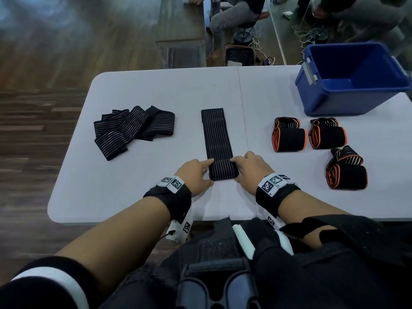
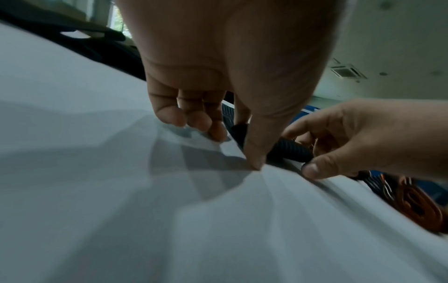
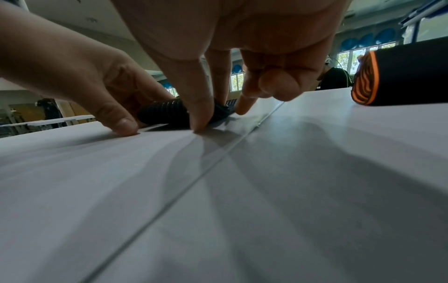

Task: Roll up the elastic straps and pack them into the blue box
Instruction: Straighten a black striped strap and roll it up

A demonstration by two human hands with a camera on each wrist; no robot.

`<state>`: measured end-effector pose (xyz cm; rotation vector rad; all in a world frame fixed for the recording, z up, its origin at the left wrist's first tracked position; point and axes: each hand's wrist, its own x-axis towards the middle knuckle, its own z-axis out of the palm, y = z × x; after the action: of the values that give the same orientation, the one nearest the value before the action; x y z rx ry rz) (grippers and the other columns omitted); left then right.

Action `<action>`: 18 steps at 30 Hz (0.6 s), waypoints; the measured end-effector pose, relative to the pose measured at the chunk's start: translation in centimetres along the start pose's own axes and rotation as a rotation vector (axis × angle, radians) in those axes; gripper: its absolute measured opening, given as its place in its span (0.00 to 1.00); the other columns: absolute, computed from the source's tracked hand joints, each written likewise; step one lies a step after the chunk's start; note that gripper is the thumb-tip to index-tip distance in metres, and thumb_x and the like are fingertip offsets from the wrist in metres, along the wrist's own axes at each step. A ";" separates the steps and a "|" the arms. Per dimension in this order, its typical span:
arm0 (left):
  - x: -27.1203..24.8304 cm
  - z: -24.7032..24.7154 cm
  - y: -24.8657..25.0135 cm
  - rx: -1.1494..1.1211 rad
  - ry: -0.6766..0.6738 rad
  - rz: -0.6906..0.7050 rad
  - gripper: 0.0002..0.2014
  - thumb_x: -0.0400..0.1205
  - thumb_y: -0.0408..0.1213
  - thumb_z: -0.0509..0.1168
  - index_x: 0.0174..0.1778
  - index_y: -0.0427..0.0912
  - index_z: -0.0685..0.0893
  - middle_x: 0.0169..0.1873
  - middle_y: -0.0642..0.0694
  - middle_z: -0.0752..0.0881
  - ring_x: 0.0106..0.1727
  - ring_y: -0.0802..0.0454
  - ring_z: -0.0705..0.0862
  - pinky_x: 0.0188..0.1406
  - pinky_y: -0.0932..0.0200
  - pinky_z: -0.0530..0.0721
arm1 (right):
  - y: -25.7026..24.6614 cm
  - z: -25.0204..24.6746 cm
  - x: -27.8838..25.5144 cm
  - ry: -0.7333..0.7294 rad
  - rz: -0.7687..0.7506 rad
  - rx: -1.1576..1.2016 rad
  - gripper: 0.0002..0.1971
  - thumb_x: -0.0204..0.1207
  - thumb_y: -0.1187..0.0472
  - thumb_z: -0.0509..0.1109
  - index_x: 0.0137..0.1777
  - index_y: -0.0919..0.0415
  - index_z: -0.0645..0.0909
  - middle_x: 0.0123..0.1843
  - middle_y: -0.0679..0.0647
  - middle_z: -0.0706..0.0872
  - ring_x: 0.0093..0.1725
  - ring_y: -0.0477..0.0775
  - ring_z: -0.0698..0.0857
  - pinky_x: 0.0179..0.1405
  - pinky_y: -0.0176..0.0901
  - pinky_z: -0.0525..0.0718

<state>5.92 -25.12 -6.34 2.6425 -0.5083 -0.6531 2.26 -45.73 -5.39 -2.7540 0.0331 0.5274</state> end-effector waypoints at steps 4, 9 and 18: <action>0.0 0.0 0.1 -0.306 0.051 -0.085 0.26 0.80 0.46 0.72 0.76 0.54 0.80 0.51 0.42 0.90 0.52 0.46 0.88 0.44 0.64 0.74 | -0.1 0.2 0.3 0.034 0.070 0.151 0.19 0.80 0.54 0.70 0.71 0.46 0.78 0.57 0.55 0.78 0.56 0.59 0.81 0.55 0.55 0.84; 0.1 -0.2 0.4 -0.456 0.071 -0.180 0.11 0.84 0.49 0.68 0.48 0.46 0.91 0.30 0.51 0.83 0.36 0.52 0.81 0.33 0.62 0.75 | -0.4 -0.2 0.8 0.011 0.107 0.246 0.10 0.84 0.54 0.64 0.54 0.59 0.84 0.49 0.57 0.83 0.47 0.59 0.83 0.43 0.47 0.78; 0.4 -0.4 0.8 -0.406 0.014 -0.276 0.25 0.83 0.55 0.67 0.35 0.35 0.90 0.29 0.42 0.87 0.30 0.50 0.80 0.36 0.55 0.79 | -0.5 -0.2 0.4 -0.056 0.170 0.246 0.23 0.87 0.48 0.59 0.36 0.64 0.81 0.34 0.58 0.82 0.36 0.57 0.80 0.36 0.46 0.73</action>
<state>6.25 -25.83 -5.78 2.3422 0.0027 -0.7293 2.75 -45.33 -5.23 -2.5081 0.3005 0.6019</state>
